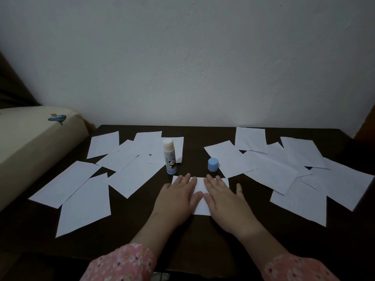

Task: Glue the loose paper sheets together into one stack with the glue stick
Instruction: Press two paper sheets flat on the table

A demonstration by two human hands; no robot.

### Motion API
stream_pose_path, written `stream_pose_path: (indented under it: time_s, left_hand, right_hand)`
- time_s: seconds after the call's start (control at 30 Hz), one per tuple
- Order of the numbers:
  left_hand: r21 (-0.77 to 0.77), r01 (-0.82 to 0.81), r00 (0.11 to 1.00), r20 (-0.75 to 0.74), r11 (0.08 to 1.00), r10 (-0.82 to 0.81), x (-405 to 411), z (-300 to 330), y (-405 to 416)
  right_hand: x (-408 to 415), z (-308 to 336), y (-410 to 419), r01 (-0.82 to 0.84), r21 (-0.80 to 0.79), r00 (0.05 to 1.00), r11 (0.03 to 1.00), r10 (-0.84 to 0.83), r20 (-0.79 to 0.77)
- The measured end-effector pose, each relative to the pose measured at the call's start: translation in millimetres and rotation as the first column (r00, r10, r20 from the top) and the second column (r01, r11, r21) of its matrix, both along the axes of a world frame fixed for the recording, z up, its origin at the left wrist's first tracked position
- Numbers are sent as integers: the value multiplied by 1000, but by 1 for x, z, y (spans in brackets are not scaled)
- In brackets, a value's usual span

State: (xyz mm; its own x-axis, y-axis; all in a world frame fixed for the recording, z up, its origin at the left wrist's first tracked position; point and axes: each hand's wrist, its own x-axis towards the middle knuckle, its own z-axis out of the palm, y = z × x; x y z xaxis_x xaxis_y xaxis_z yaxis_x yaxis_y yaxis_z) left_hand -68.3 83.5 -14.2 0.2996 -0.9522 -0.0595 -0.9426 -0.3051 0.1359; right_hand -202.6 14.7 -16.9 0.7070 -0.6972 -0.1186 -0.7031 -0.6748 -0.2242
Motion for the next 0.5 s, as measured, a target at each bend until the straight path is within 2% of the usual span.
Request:
stream_pose_path:
  time_s: [0.27,0.5]
  left_hand:
    - [30,-178,982,-58,984,180,-6,1,4]
    - [35,-221,971,-90,975,223,-10,3,4]
  right_hand:
    - [-3,2,8,174,20,984,985,-173,-36]
    - [-4,4,2,175,31,984,984,-174,-32]
